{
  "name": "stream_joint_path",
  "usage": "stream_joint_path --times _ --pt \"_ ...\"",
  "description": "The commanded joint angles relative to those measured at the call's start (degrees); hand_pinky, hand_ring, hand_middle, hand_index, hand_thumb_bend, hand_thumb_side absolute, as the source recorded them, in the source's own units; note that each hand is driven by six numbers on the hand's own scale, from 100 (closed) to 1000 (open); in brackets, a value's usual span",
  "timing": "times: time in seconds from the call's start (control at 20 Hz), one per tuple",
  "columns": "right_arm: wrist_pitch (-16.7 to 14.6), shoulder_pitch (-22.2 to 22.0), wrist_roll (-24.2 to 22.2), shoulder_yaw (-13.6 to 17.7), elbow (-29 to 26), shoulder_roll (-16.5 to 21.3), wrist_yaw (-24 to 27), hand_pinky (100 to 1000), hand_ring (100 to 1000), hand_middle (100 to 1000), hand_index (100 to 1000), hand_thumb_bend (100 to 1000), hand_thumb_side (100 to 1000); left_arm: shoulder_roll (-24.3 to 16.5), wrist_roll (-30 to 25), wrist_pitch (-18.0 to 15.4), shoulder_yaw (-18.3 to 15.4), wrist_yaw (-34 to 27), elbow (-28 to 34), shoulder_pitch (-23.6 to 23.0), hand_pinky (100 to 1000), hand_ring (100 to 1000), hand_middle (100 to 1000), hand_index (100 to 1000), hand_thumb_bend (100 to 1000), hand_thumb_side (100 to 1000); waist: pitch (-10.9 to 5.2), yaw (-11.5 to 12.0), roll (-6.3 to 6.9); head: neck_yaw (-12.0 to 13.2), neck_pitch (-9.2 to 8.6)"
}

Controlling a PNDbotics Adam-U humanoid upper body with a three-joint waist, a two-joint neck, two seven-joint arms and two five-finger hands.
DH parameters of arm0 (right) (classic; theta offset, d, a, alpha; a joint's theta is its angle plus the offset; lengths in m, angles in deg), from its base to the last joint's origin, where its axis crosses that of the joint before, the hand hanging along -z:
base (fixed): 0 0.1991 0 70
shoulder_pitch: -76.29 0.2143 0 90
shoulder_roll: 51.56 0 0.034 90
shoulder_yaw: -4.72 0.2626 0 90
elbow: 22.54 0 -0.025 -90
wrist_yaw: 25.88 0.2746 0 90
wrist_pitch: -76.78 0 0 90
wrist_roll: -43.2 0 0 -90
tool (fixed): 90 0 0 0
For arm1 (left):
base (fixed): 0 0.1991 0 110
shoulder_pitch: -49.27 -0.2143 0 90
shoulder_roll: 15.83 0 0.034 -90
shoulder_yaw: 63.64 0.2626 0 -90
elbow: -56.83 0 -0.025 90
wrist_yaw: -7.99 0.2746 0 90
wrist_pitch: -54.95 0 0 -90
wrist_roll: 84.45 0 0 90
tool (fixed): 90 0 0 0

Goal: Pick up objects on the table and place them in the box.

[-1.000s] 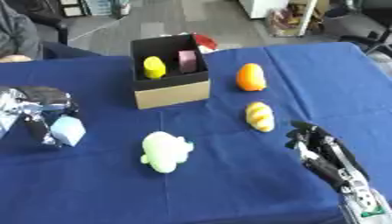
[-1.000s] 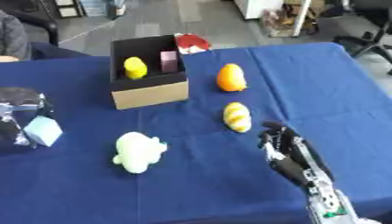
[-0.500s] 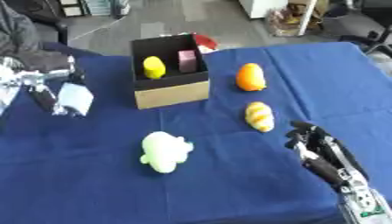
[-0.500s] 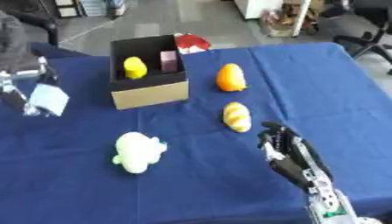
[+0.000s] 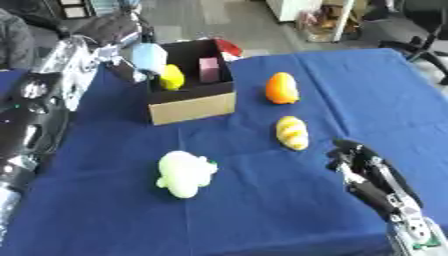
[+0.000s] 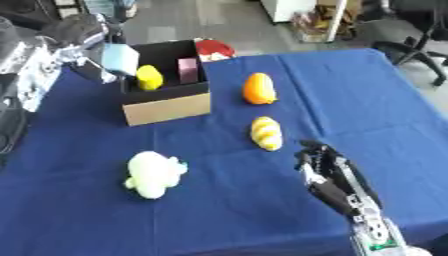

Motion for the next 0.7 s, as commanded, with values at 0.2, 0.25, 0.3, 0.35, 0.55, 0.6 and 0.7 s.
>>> stream_joint_path --times 0.2,0.25,0.3,0.35,0.55,0.6,0.7 --pt "-0.1 1.0 -0.3 0.0 -0.9 0.1 0.3 705 614 643 829 100 380 1.6 8.9 5.6 -2.5 1.3 -1.5 1.6 824 758 771 895 692 359 0.48 -0.2 -0.92 0.5 0.22" --pt "-0.1 1.0 -0.3 0.0 -0.9 0.1 0.3 705 614 644 829 100 380 1.3 9.7 6.3 -2.8 -0.7 -0.8 1.5 830 770 789 908 702 417 0.49 -0.1 -0.90 0.4 0.22" --pt "-0.1 1.0 -0.2 0.1 -0.9 0.1 0.3 705 614 644 830 100 380 1.0 10.1 6.8 -2.9 -2.9 -0.1 1.4 832 774 803 916 698 474 0.49 0.0 -0.88 0.3 0.22" --pt "-0.1 1.0 -0.2 0.1 -0.9 0.2 0.2 705 614 644 830 100 380 0.6 10.4 7.3 -3.2 -6.0 1.0 1.4 832 776 811 920 673 511 0.48 0.2 -0.90 0.0 0.22" --pt "-0.1 0.9 -0.1 0.3 -1.0 0.4 0.1 705 614 645 833 100 374 -2.5 9.3 8.4 -2.9 -21.5 7.5 0.0 796 712 731 878 439 416 0.39 0.9 -0.92 -0.4 0.22" --pt "-0.1 1.0 0.0 0.4 -0.9 0.5 0.0 706 614 646 834 100 365 -3.6 8.4 8.4 -2.5 -25.9 9.8 -0.6 786 693 702 851 390 383 0.36 1.1 -0.94 -0.5 0.22" --pt "-0.3 2.0 -0.1 0.4 -1.0 1.1 -0.5 707 615 647 835 100 343 -6.6 6.1 7.3 -1.6 -35.6 16.2 -2.9 777 675 682 843 341 366 0.26 1.7 -0.99 -0.9 0.22"
